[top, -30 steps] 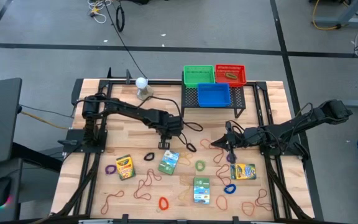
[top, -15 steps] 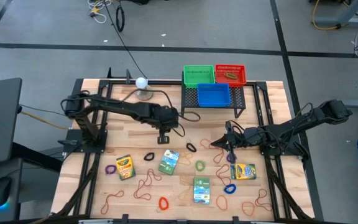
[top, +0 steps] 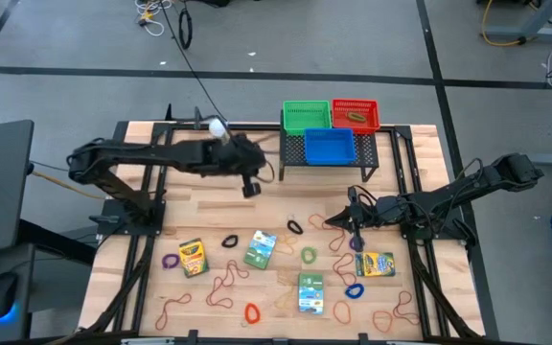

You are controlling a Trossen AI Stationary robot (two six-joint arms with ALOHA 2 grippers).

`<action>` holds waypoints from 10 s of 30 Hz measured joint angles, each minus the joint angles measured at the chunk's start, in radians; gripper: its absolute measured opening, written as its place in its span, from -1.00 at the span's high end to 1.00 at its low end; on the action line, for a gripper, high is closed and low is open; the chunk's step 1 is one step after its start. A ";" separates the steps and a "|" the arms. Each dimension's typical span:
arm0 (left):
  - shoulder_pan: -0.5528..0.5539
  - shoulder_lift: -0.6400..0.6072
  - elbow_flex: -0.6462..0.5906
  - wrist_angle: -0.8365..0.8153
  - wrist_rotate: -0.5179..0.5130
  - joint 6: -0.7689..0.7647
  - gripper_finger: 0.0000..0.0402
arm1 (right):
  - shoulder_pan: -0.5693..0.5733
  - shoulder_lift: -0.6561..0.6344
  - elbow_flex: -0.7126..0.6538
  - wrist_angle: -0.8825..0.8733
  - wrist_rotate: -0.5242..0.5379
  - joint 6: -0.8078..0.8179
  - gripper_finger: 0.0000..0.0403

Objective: Pick & Place Office Desk Supplies
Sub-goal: Put the yellow rubber band into the green bin, then put the red rubber band into the green bin

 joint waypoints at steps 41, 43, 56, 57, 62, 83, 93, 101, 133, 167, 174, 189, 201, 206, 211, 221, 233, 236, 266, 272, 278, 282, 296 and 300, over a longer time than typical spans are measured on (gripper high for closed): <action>0.339 0.568 0.722 0.125 0.324 0.145 0.99 | 0.000 0.000 0.000 -0.003 -0.015 0.000 0.94; 0.344 0.602 0.752 0.069 0.326 0.138 0.99 | 0.000 0.000 0.000 -0.003 -0.015 0.000 0.94; 0.371 0.645 0.772 -0.019 0.333 0.086 0.99 | 0.000 0.000 0.000 -0.002 -0.018 -0.001 0.94; 0.373 0.645 0.772 -0.029 0.342 0.079 0.98 | 0.000 0.000 0.000 -0.001 -0.018 -0.001 0.94; 0.373 0.652 0.772 -0.042 0.350 0.066 0.86 | 0.000 0.000 0.000 -0.001 -0.018 0.000 0.94; 0.368 0.609 0.772 -0.057 0.345 0.121 0.45 | 0.000 0.000 0.000 -0.001 -0.018 -0.001 0.94; 0.336 0.498 0.772 -0.137 0.347 0.229 0.51 | 0.000 0.000 0.000 0.000 -0.017 -0.007 0.94; 0.318 0.412 0.684 -0.240 0.350 0.218 0.88 | 0.000 0.000 0.000 0.002 -0.015 0.001 0.94; 0.211 -0.319 -0.679 0.890 0.320 -0.017 0.92 | 0.002 0.001 0.091 -0.428 0.129 0.271 0.94; 0.044 -0.134 -0.895 1.416 0.365 -0.198 0.92 | 0.098 0.450 0.239 -0.690 0.146 0.725 0.64; 0.031 -0.041 -0.812 1.415 0.386 -0.429 0.93 | 0.100 0.452 0.236 -0.647 0.158 0.639 0.97; -0.245 0.176 -0.519 1.310 0.170 -0.319 0.51 | 0.165 0.314 0.239 -0.635 0.250 0.512 0.97; -0.279 0.331 -0.313 1.161 0.110 -0.214 -0.09 | 0.134 0.271 0.374 -0.567 0.352 0.262 0.98; -0.277 0.405 -0.246 1.160 0.108 -0.161 -0.22 | 0.108 0.271 0.389 -0.527 0.350 0.171 0.98; -0.284 0.433 -0.184 1.124 0.109 -0.066 -0.25 | 0.103 0.288 0.389 -0.523 0.350 0.159 0.98; -0.291 0.433 0.007 0.655 0.024 -0.015 -0.24 | 0.103 0.309 0.389 -0.454 0.349 0.146 0.98; -0.335 0.429 0.053 0.513 -0.006 -0.034 0.52 | 0.105 0.309 0.389 -0.409 0.350 0.126 0.98; -0.345 0.428 0.053 0.489 -0.071 -0.041 0.81 | 0.107 0.309 0.389 -0.409 0.350 0.126 0.98; -0.041 0.031 0.053 0.326 -0.088 -0.190 0.98 | 0.107 0.308 0.388 -0.434 0.456 0.167 0.93; 0.110 0.034 0.057 0.415 0.029 -0.159 0.98 | 0.107 0.308 0.382 -0.425 0.456 0.153 0.98; 0.244 0.052 0.130 0.418 0.136 -0.152 0.98 | 0.107 0.308 0.381 -0.417 0.455 0.138 0.96; 0.296 0.096 0.207 0.418 0.202 -0.139 0.98 | 0.107 0.308 0.381 -0.414 0.454 0.131 0.98; 0.386 0.356 0.551 0.303 0.317 -0.133 0.97 | 0.107 0.308 0.381 -0.412 0.454 0.130 0.98; 0.394 0.438 0.625 0.254 0.342 -0.134 0.97 | 0.107 0.308 0.381 -0.412 0.454 0.130 0.98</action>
